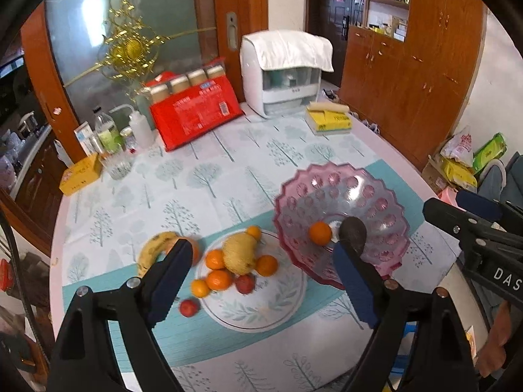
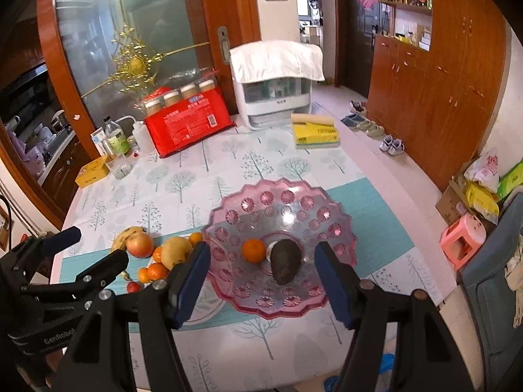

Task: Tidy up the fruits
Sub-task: 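Lower the orange and avocado into the pink bowl and open both grippers, then grasp the banana with the left gripper while the right gripper grasps the yellow pear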

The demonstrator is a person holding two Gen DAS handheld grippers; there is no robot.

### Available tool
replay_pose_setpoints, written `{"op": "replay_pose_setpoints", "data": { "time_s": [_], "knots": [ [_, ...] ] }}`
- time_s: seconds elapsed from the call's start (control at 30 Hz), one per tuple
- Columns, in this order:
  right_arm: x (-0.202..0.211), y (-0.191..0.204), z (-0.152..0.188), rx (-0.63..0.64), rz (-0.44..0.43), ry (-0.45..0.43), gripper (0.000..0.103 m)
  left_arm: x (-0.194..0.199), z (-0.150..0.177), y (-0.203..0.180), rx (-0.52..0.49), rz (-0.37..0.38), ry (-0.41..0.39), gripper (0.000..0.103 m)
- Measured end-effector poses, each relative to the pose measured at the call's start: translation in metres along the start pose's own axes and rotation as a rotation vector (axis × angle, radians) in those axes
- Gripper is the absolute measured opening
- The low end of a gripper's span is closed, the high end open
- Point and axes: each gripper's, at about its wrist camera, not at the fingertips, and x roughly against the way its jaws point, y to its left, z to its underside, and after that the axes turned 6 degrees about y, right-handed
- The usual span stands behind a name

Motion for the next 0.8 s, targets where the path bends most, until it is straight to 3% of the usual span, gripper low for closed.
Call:
{"op": "replay_pose_setpoints", "data": {
  "time_s": [0.37,0.7,0.8],
  "knots": [
    [0.005,0.041,-0.009,0.039,-0.035,-0.031,0.067,0.020,0.000,0.079,0.077,-0.078,-0.017,0.087],
    [-0.020,0.079,-0.012,0.056,-0.060,0.009,0.067,0.027,-0.015,0.148,0.090,-0.161,-0.033,0.087],
    [-0.033,0.092,-0.012,0.064,-0.069,0.034,0.067,0.022,-0.018,0.166,0.078,-0.192,-0.039,0.091]
  ]
}}
